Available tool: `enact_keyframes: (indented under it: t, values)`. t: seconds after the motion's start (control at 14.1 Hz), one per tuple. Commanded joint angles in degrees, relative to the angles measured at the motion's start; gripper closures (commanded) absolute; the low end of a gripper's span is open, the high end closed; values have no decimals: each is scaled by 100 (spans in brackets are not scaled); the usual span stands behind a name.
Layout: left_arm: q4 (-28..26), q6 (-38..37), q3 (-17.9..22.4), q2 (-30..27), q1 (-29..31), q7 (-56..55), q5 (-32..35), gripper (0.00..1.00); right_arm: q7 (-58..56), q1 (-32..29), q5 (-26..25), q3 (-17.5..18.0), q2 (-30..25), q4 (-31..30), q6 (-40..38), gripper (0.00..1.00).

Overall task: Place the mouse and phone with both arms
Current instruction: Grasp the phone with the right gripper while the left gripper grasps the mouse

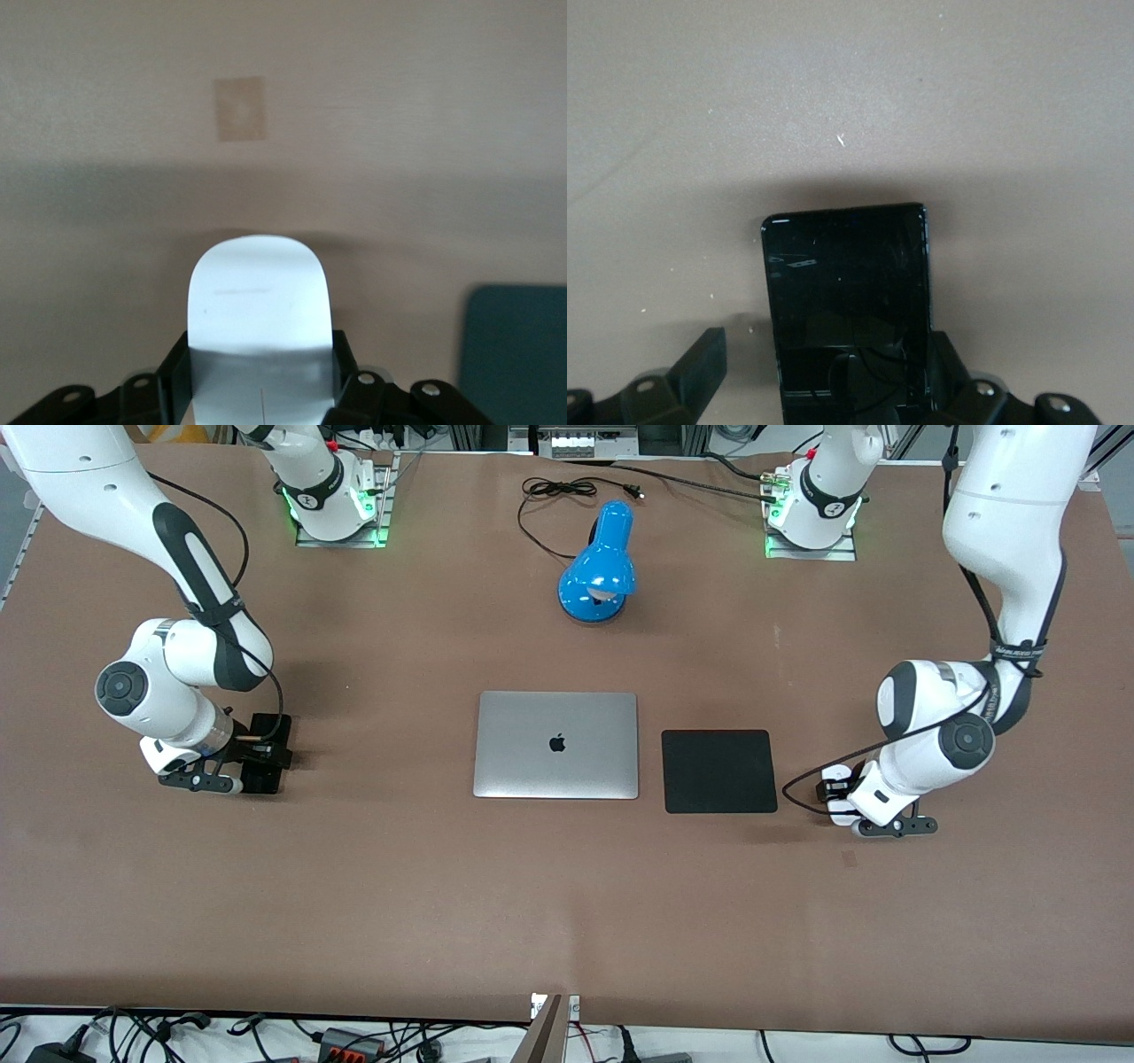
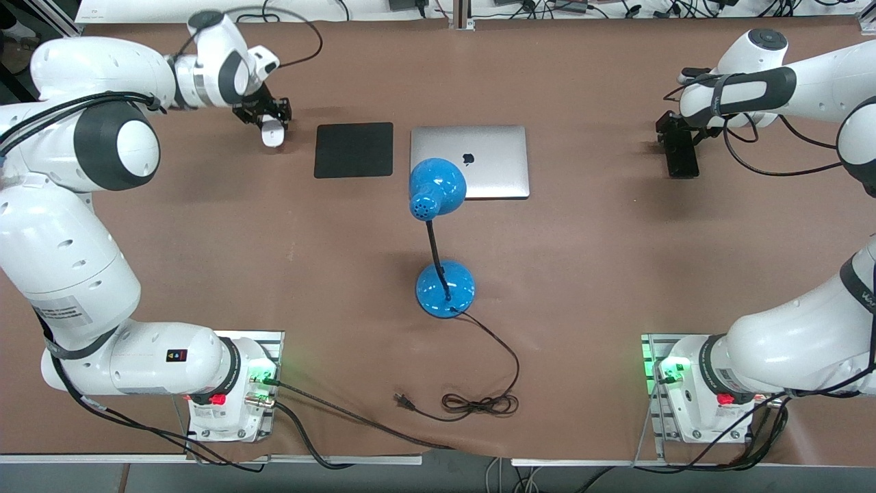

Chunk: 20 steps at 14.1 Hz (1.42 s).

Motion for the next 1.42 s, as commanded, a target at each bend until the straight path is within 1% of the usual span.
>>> enact_keyframes:
  t: [0.0, 0.14, 0.28, 0.43, 0.5, 0.64, 0.78, 0.85, 1.06, 1.13, 1.28, 1.35]
  values:
    - [524, -1026, -61, -295, -346, -210, 82, 48, -113, -15, -55, -13, -22, -78, 113, 0]
    - [509, -1135, -183, -392, -688, -840, 82, 48, -113, -24, -55, -13, 4, -86, 113, 0]
    - [482, -1117, -219, -384, -1179, -1430, 100, 48, -113, -24, -55, -13, 74, -86, 121, 0]
    - [439, -1030, -210, -183, -1628, -1843, 126, 48, -113, -24, -55, -13, 101, -86, 122, 0]
    - [438, -881, -202, -77, -1735, -1906, 126, 48, -122, -24, -55, -13, 101, -86, 122, 0]
    - [229, -408, -202, 55, -1745, -1916, 126, 48, -139, -33, -55, -21, 101, -86, 122, 0]
    - [-158, 329, -175, 99, -1736, -1916, 187, 48, -244, -50, -55, -30, 75, -86, 104, 0]
    - [-194, 464, -158, 143, -1736, -1916, 205, 48, -288, -51, -55, -74, 83, -86, 104, 0]
    - [-264, 526, -149, 196, -1744, -1907, 214, 48, -324, -51, -55, -109, 84, -86, 104, 0]
    - [-265, 526, -149, 214, -1744, -1907, 214, 46, -324, -51, -55, -109, 84, -86, 104, 0]
    - [-274, 518, -149, 223, -1718, -1907, 214, 30, -333, -51, -55, -109, 92, -86, 104, 0]
    - [-274, 518, -149, 223, -1718, -1907, 214, 12, -324, -51, -55, -109, 92, -86, 104, 0]
